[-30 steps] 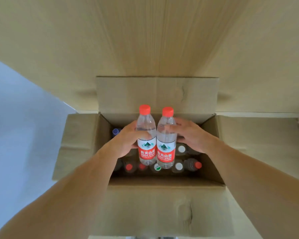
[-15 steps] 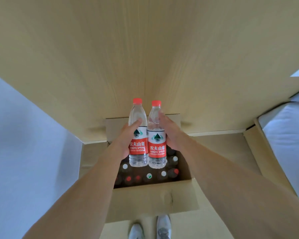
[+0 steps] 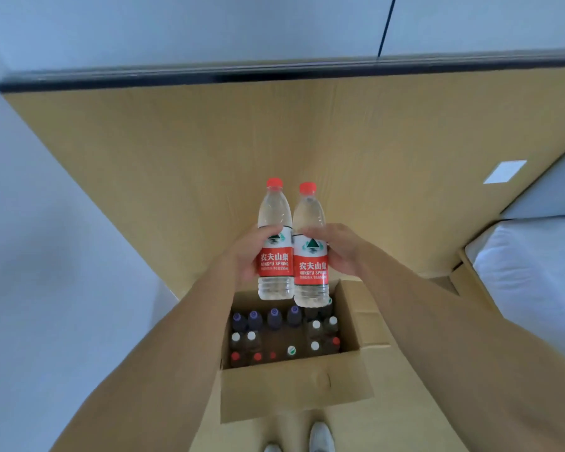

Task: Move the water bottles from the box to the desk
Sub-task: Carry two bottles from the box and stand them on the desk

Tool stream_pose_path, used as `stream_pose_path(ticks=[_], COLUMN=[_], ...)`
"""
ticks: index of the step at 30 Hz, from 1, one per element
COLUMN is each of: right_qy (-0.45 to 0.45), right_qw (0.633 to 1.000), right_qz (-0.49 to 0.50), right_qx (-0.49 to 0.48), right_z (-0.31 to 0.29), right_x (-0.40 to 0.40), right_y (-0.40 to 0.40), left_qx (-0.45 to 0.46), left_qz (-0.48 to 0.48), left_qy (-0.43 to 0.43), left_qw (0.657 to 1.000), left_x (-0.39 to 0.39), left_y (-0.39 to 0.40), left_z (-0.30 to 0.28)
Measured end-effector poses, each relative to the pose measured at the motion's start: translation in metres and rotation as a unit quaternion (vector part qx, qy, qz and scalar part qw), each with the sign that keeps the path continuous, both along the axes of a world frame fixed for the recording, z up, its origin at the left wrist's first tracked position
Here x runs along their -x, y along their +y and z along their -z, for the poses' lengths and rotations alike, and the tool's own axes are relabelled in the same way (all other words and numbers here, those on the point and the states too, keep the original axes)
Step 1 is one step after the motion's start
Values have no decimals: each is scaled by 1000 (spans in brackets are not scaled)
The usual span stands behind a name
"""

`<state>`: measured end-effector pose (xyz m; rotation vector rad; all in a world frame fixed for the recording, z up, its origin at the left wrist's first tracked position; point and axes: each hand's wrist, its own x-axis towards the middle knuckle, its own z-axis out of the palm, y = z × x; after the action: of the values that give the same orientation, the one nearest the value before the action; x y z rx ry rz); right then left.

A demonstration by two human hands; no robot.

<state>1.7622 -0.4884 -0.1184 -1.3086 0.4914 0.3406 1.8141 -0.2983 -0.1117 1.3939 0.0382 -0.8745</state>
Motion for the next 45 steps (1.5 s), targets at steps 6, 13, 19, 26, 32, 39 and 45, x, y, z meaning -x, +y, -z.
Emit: stream_pose_path(ticks=[6, 13, 19, 26, 32, 39, 45], right_qy=[-29, -23, -20, -28, -50, -20, 46], right_qw=[998, 995, 987, 974, 954, 902, 865], right_qz=[42, 94, 154, 225, 297, 430, 497], right_qx=[-35, -39, -28, 0, 1, 27, 50], right_z=[-20, -39, -48, -45, -48, -55, -59], right_x=[27, 58, 93, 161, 250, 388, 537], right_y=[2, -10, -32, -82, -121, -148, -152], left_qx=[8, -5, -14, -18, -22, -59, -70], left_qz=[12, 62, 119, 210, 312, 429, 524], left_qy=[-43, -55, -60, -65, -74, -106, -119], left_qw=[999, 997, 991, 975, 947, 895, 841], left_x=[15, 31, 43, 85, 148, 263, 394], left_y=[-9, -32, -64, -126, -193, -259, -304], left_z=[-26, -44, -46, -47, -54, -68, -63])
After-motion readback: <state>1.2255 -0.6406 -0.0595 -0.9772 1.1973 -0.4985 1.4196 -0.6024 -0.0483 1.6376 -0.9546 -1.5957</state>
